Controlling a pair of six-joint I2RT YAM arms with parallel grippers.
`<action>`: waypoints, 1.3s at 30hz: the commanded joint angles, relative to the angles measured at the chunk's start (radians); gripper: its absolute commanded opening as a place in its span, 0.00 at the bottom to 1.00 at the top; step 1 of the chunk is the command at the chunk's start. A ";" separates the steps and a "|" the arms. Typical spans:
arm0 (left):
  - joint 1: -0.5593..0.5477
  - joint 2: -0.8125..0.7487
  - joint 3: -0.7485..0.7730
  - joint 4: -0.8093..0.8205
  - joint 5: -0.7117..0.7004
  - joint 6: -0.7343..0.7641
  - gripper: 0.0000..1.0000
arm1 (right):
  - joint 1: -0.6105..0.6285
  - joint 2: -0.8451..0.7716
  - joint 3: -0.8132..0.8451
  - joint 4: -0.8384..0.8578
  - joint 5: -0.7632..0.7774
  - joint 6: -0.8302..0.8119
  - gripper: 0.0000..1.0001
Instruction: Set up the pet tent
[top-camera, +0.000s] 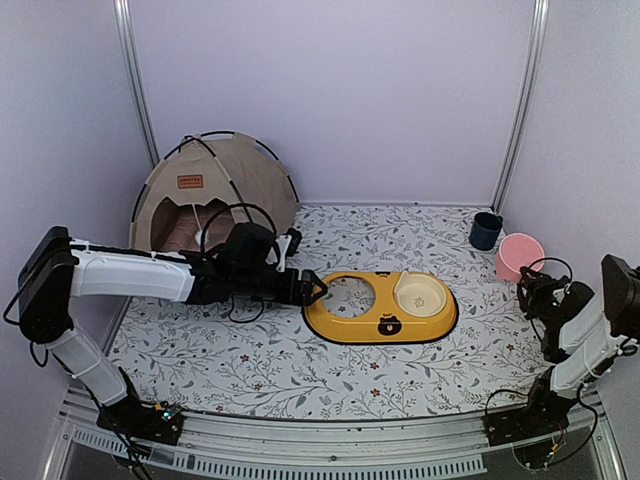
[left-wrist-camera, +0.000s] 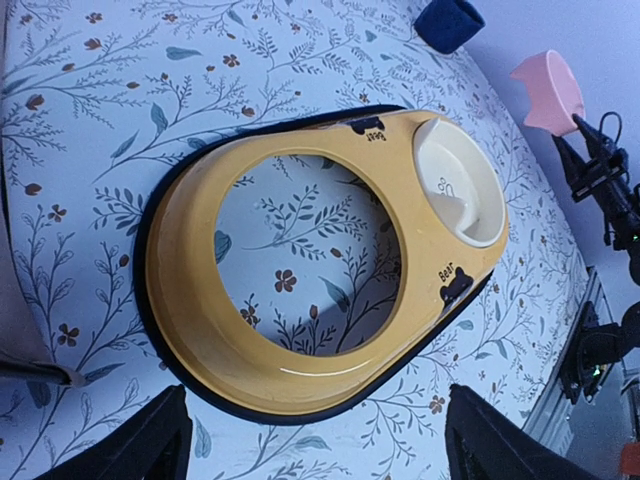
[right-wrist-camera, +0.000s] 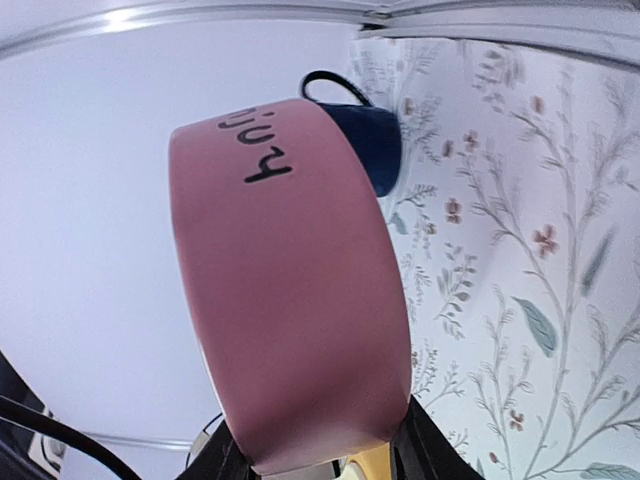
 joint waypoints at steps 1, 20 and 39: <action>0.002 0.029 0.042 -0.007 -0.018 0.016 0.88 | 0.036 -0.276 0.119 -0.403 -0.030 -0.276 0.06; 0.020 0.084 0.097 -0.010 -0.005 0.026 0.88 | 0.642 -0.629 0.655 -1.364 0.477 -0.952 0.07; 0.048 0.028 0.064 -0.023 -0.012 0.027 0.88 | 1.268 -0.135 1.050 -1.530 1.035 -1.252 0.06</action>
